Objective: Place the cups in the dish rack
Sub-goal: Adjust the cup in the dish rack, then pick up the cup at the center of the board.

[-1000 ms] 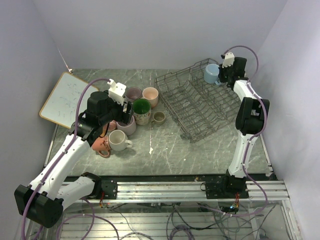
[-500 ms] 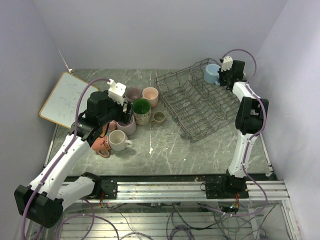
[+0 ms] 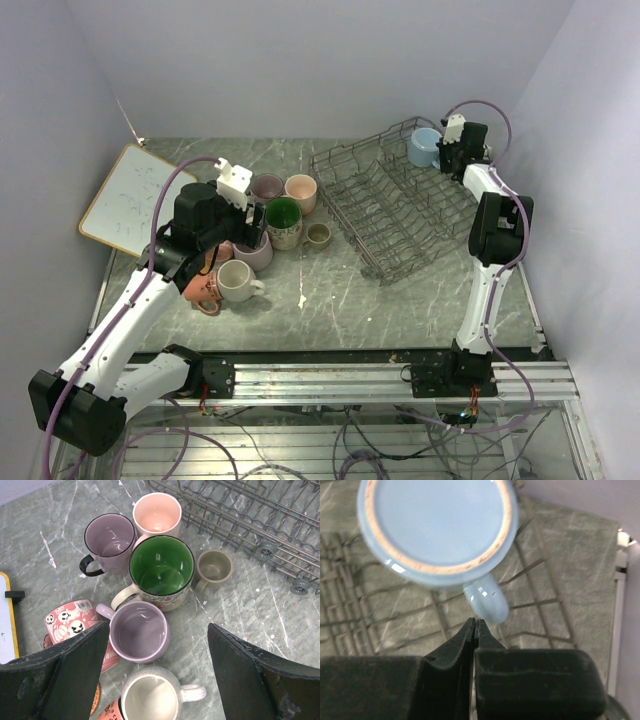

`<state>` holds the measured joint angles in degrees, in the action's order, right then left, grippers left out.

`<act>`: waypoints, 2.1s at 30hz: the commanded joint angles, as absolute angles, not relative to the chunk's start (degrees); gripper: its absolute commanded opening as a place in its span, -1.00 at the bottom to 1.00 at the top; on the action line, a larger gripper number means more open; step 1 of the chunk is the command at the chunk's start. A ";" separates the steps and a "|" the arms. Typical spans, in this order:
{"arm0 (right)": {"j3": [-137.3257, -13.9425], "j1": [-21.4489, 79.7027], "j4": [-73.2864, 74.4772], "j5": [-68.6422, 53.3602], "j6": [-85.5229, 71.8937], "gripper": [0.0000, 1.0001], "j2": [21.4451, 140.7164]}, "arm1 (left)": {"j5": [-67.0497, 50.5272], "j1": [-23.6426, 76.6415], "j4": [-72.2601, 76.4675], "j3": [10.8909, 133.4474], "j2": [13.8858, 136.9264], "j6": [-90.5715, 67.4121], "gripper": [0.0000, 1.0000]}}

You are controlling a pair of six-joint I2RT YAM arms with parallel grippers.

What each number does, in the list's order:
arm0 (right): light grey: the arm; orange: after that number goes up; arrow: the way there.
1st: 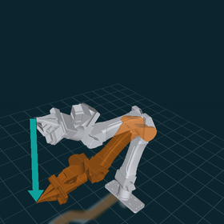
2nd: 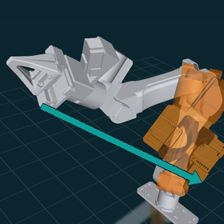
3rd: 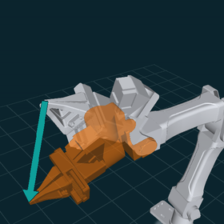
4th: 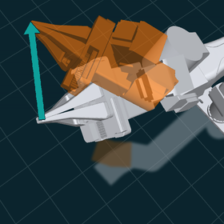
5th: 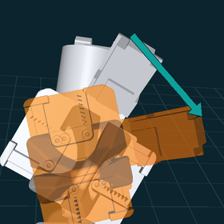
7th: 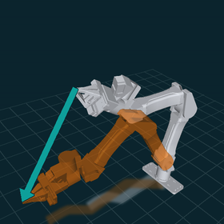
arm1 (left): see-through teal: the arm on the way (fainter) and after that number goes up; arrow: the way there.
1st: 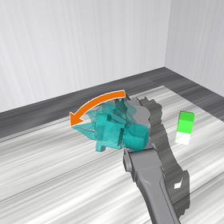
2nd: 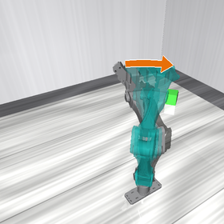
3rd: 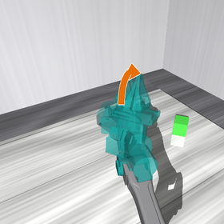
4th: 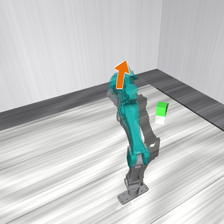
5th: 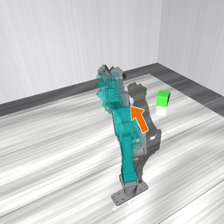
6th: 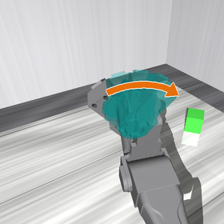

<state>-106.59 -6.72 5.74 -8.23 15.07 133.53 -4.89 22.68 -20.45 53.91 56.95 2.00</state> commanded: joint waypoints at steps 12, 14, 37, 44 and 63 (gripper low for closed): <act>-87.60 -6.83 2.57 -22.30 18.92 -1.00 118.93 | -5.22 22.32 -20.57 54.24 55.85 2.29 0.79; -86.56 -6.68 3.19 -22.60 19.21 -1.00 118.30 | -5.25 22.32 -20.49 54.28 55.75 2.32 0.79; -75.47 0.26 7.53 -23.37 22.72 -1.00 106.98 | -5.39 22.32 -20.57 54.21 55.37 2.08 0.79; -68.61 0.44 4.36 -27.39 19.43 -1.00 94.85 | -5.88 22.32 -20.53 54.26 55.41 1.50 0.79; -56.95 0.59 0.87 -62.89 -7.91 0.07 66.23 | -21.65 22.32 -2.65 44.41 47.86 -30.05 0.77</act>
